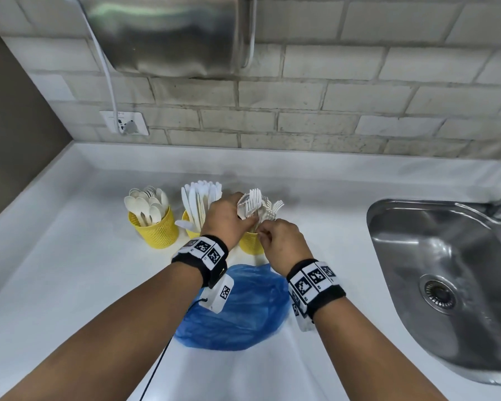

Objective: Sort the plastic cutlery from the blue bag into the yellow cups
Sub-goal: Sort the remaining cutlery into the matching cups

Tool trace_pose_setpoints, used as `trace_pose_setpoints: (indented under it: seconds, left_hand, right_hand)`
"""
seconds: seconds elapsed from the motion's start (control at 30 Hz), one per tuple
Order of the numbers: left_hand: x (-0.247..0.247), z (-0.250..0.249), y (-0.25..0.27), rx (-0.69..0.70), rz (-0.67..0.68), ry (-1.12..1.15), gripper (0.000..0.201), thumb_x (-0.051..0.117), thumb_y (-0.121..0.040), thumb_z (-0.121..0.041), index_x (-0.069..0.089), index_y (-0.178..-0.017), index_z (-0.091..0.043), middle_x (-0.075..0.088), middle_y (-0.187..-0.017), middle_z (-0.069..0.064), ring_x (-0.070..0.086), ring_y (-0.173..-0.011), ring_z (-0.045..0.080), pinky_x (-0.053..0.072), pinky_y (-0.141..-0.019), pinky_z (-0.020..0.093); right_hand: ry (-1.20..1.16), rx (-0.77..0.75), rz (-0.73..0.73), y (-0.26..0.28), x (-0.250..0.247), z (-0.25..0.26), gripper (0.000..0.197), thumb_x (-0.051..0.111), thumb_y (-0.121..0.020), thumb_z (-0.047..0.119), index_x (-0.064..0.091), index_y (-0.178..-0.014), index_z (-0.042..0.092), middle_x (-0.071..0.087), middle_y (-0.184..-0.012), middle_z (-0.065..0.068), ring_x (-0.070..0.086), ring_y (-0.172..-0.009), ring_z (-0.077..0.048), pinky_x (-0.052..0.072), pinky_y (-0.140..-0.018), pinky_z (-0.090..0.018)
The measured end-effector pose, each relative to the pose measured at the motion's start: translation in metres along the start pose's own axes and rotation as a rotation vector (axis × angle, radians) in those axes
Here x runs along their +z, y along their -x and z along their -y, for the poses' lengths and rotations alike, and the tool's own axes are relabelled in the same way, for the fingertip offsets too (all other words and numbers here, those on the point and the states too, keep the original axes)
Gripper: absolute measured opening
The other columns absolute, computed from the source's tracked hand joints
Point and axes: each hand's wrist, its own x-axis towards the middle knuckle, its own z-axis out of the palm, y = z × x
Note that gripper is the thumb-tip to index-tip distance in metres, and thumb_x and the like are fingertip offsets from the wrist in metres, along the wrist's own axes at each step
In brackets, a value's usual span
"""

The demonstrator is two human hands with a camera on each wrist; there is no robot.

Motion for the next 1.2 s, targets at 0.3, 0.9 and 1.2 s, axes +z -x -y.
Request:
trace_pose_setpoints:
  seconds: [0.3, 0.9, 1.2]
  left_hand:
    - [0.001, 0.01, 0.003, 0.127, 0.017, -0.333, 0.057, 0.073, -0.084, -0.053, 0.068, -0.109, -0.002, 0.053, -0.11, 0.015, 0.055, -0.107, 0.033, 0.048, -0.096, 0.038]
    - [-0.014, -0.027, -0.014, 0.252, 0.23, -0.275, 0.066, 0.038, -0.104, -0.055, 0.026, -0.16, -0.023, 0.024, -0.168, 0.008, 0.016, -0.155, 0.025, 0.014, -0.126, 0.039]
    - [-0.038, 0.008, 0.056, 0.224, 0.096, -0.257, 0.04, 0.064, -0.088, -0.011, 0.055, -0.127, -0.017, 0.058, -0.108, 0.0, 0.057, -0.091, 0.015, 0.05, -0.074, 0.029]
  right_hand:
    - [-0.043, -0.019, -0.009, 0.001, 0.002, -0.006, 0.013, 0.057, -0.095, 0.018, 0.069, -0.093, 0.016, 0.066, -0.095, -0.009, 0.062, -0.087, -0.03, 0.051, -0.075, -0.038]
    - [0.02, 0.022, 0.006, -0.004, -0.011, -0.001, 0.023, 0.055, -0.092, 0.023, 0.075, -0.103, 0.024, 0.075, -0.093, -0.007, 0.067, -0.087, -0.032, 0.055, -0.076, -0.038]
    - [-0.018, 0.04, -0.045, -0.003, -0.009, -0.003, 0.019, 0.059, -0.09, 0.02, 0.076, -0.096, 0.022, 0.075, -0.088, -0.004, 0.068, -0.085, -0.029, 0.057, -0.077, -0.04]
